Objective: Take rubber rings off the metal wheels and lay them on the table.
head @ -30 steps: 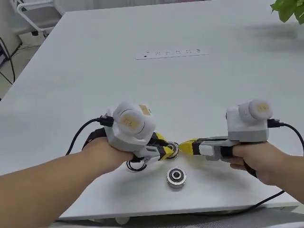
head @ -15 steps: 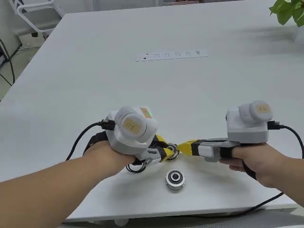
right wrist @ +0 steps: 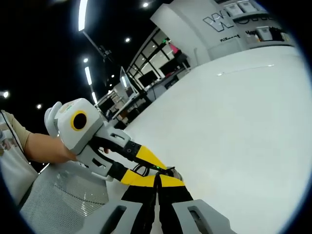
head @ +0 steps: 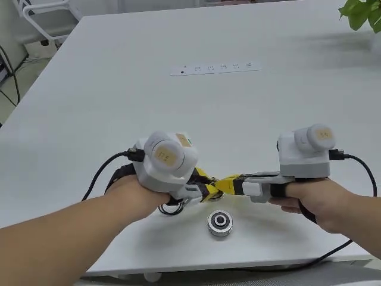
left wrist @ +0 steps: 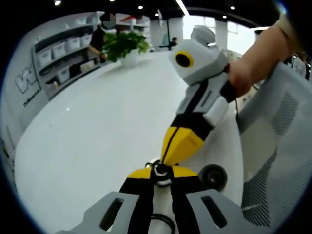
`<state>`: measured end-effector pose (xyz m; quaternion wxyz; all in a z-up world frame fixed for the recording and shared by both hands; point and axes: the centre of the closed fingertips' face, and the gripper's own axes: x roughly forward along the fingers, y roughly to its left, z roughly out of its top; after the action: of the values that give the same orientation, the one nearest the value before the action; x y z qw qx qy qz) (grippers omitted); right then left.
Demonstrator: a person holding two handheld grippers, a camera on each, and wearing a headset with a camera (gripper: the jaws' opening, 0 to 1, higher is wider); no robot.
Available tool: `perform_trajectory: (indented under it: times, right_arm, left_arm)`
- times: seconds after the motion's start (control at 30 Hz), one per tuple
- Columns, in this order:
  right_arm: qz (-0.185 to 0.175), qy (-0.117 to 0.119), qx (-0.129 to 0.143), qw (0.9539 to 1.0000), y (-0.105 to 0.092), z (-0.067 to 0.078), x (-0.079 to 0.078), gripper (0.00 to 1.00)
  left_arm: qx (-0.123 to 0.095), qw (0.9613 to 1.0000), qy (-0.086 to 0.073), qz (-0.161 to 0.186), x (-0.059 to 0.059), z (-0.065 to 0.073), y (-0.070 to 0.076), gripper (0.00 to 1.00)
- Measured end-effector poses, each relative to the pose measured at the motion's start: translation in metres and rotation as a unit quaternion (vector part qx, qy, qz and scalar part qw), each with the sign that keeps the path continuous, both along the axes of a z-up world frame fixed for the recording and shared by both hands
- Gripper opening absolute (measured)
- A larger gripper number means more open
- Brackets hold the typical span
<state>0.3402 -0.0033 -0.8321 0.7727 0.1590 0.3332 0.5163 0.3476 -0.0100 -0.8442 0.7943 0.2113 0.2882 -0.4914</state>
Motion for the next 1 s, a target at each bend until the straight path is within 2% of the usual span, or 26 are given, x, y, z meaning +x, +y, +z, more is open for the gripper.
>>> perform_trajectory:
  times: [0.47, 0.57, 0.67, 1.0]
  right_arm:
    - [-0.004, 0.036, 0.045, 0.9983, 0.0, 0.01, -0.007, 0.0]
    - [-0.01, 0.022, 0.033, 0.9992, -0.002, 0.009, -0.003, 0.0]
    - [-0.014, 0.01, 0.007, 0.9998, -0.004, 0.002, 0.0, 0.0]
    - [-0.018, 0.008, 0.001, 0.9998, -0.006, 0.0, 0.003, 0.0]
  left_arm:
    - [-0.009, 0.9999, -0.001, 0.007, 0.0, 0.001, 0.0, 0.13]
    - [-0.011, 0.9999, -0.003, 0.008, 0.0, 0.001, 0.0, 0.13]
    - [-0.015, 0.9998, -0.004, 0.01, 0.0, 0.001, 0.0, 0.13]
    - [-0.015, 0.9999, -0.003, 0.007, 0.001, 0.001, 0.0, 0.13]
